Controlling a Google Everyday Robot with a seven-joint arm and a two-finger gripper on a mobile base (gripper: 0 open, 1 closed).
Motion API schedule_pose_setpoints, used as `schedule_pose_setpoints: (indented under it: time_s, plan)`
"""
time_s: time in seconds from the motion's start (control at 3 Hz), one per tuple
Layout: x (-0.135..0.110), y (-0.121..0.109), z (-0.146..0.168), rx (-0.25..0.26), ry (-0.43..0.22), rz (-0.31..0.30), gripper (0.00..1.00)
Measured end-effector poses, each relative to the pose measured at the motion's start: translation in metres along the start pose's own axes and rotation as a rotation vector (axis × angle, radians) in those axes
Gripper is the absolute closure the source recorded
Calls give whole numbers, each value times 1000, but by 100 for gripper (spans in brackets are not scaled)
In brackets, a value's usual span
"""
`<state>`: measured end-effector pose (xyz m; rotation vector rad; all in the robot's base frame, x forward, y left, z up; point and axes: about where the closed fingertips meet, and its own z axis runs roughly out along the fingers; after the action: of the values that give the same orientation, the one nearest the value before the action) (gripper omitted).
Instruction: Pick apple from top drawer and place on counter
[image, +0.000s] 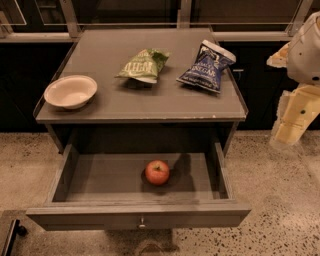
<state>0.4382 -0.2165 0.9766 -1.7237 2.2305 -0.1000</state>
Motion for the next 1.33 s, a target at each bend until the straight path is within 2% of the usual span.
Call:
schedule_pose_setpoints:
  time_s: [0.33,0.67,1.0,1.33]
  plan:
    - [1,1,3,15,-11,6,0]
    - [6,14,40,-14,-93,39,0]
    - [5,48,95,-67,-244,127,0]
    - [-5,62,160,-108,-381,207,0]
